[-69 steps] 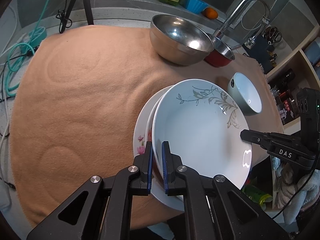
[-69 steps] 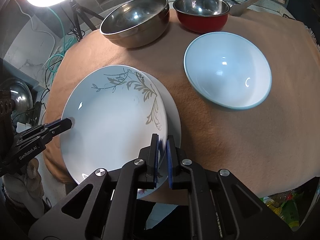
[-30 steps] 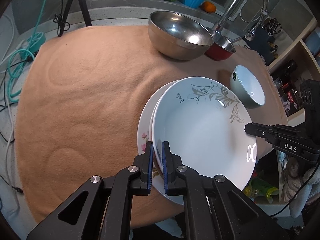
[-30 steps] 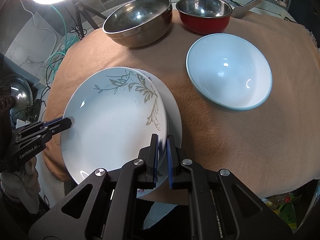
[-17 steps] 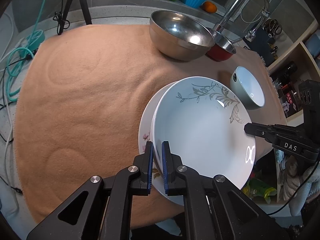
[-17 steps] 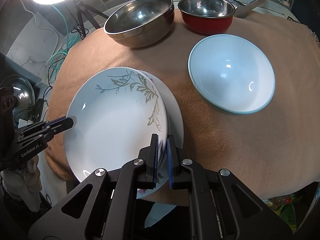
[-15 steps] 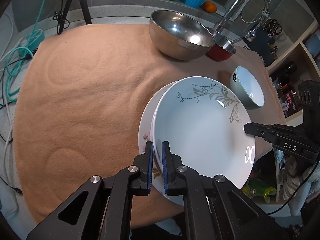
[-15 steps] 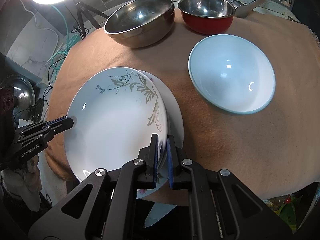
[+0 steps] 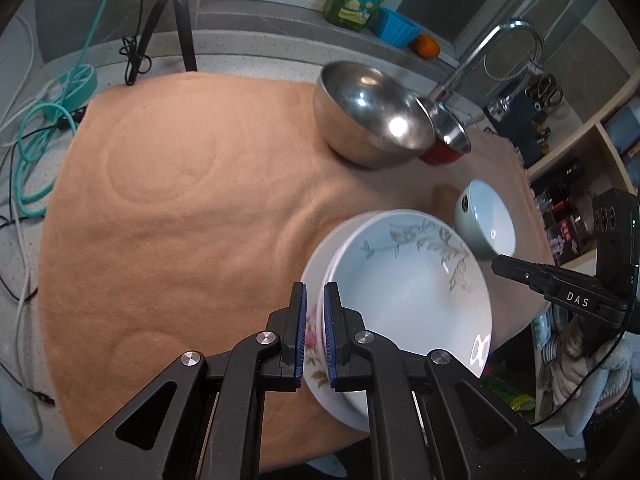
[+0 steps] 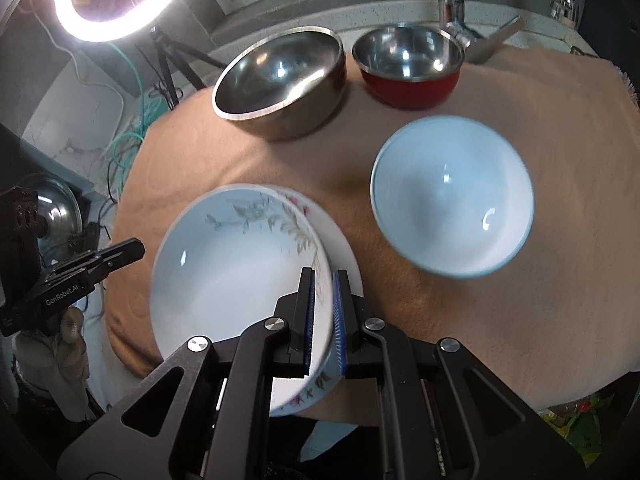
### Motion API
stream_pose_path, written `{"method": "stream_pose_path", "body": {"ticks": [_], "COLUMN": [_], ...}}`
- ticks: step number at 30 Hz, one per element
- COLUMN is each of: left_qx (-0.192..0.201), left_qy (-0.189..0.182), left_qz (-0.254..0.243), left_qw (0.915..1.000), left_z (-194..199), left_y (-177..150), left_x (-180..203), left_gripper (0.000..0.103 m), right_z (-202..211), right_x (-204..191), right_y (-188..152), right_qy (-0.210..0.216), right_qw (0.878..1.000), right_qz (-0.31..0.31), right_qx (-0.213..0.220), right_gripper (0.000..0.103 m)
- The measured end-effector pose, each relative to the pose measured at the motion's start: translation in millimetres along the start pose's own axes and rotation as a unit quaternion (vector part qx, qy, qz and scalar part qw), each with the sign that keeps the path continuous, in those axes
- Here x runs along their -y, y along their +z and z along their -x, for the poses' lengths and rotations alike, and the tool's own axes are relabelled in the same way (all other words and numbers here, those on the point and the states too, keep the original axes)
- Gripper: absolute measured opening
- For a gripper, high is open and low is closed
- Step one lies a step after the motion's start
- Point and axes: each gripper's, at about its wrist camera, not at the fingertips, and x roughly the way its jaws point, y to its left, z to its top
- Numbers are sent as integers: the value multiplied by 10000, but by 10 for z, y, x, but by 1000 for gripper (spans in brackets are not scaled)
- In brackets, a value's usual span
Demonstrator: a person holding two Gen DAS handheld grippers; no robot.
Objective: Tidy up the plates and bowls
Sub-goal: 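Open both grippers and release the white gold-leaf plate, then move both grippers to the rim of the large steel bowl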
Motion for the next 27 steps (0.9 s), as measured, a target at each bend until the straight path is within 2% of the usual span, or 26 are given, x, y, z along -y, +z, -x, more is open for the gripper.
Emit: {"method": "stream_pose_path", "body": {"ticks": [6,9,10,12,13,20,23,27], "left_qx": [319,444,472,499,507,473,445,381], "left_qy": [21,0,-24,-63,-70,-190,-225,-220], "left_qz": [12,22,27,28,26,96,143,173], "left_qw": [9995,9990,9989,9987,9987,9987,9987,9989], "left_z": [6,-26,-42,-84,-106,-333,-411,-517], "left_y": [370,563,621,726,767,1089,1194,1286], "left_x": [-33,-25,-27,-16,-15,3,-5,-24], "left_gripper": [8,9,9,9,9,9,16,16], "right_z": [69,21,-9,-62,-83,-310,-390,-509], "right_x": [55,75,72,50,46,81,116,138], "right_y": [388,574,639,740,783,1108,1205,1299], "right_qy": [115,228,285,259,242,226,236,154], "right_qw": [9988,9980,9978,9976,9975,9977,9976,9979], "right_qz": [-207,-305,-326,-321,-312,-394,-470,-519], "right_qx": [425,495,496,556,585,512,448,354], "right_gripper": [9,10,13,31,33,33,33,33]}}
